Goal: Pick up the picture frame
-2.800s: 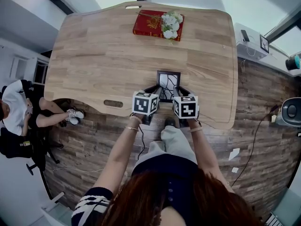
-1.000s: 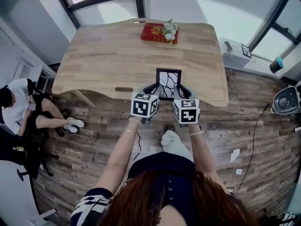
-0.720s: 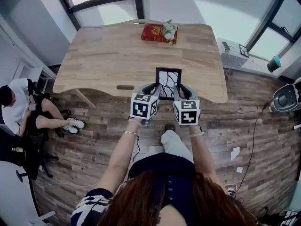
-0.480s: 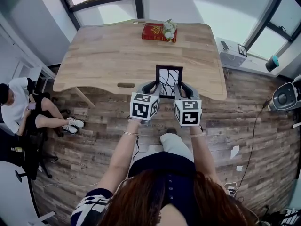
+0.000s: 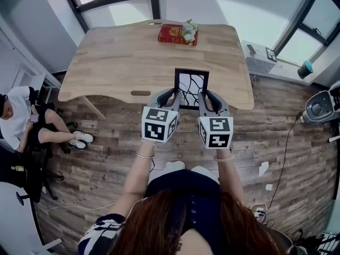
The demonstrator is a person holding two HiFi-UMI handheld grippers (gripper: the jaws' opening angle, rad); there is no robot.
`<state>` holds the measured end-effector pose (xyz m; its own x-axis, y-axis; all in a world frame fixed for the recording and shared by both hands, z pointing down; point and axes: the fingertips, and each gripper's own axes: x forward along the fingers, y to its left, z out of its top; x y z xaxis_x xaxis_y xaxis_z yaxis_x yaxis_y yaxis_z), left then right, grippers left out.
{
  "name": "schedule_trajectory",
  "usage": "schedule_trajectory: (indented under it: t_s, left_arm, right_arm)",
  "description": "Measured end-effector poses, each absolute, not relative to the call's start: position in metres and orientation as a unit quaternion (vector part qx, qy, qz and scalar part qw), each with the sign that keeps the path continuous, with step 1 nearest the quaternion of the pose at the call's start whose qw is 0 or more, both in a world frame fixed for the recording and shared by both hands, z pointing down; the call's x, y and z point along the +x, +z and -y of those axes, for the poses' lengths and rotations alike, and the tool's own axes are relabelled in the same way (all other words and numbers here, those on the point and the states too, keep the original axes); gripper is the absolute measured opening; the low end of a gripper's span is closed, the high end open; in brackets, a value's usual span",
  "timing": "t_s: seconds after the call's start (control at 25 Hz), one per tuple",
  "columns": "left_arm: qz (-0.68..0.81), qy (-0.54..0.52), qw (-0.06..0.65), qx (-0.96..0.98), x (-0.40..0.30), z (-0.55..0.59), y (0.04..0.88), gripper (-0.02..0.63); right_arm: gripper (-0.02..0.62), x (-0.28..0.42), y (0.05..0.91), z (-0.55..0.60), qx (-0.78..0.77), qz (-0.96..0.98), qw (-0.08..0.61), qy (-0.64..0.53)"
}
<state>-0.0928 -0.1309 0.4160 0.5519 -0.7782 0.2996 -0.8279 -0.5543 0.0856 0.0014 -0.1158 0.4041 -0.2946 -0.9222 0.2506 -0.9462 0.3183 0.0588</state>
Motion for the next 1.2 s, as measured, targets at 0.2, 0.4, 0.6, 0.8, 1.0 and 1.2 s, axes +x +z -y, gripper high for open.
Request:
schedule_trajectory:
  t_s: [0.2, 0.4, 0.6, 0.8, 1.0, 1.2]
  left_arm:
    - [0.47, 0.103, 0.092, 0.872, -0.089, 0.111, 0.391, 0.091]
    - [0.478, 0.096, 0.082, 0.869, -0.083, 0.092, 0.371, 0.089]
    - [0.486, 0.088, 0.072, 0.867, -0.076, 0.071, 0.355, 0.089]
    - [0.49, 0.081, 0.064, 0.866, -0.069, 0.051, 0.342, 0.089]
    - [0.495, 0.078, 0.061, 0.863, -0.06, 0.033, 0.337, 0.089]
    - [0.501, 0.075, 0.058, 0.86, -0.054, 0.016, 0.331, 0.09]
  right_arm:
    - [0.081, 0.006, 0.38, 0.098, 0.576, 0.81, 0.106, 0.037]
    - [0.081, 0.012, 0.361, 0.08, 0.569, 0.817, 0.094, 0.026]
    - [0.081, 0.02, 0.345, 0.061, 0.563, 0.822, 0.086, 0.016]
    - [0.08, 0.028, 0.332, 0.042, 0.558, 0.826, 0.077, 0.009]
    - [0.08, 0.036, 0.327, 0.024, 0.552, 0.83, 0.073, 0.005]
    - [0.08, 0.043, 0.321, 0.009, 0.548, 0.834, 0.07, 0.0]
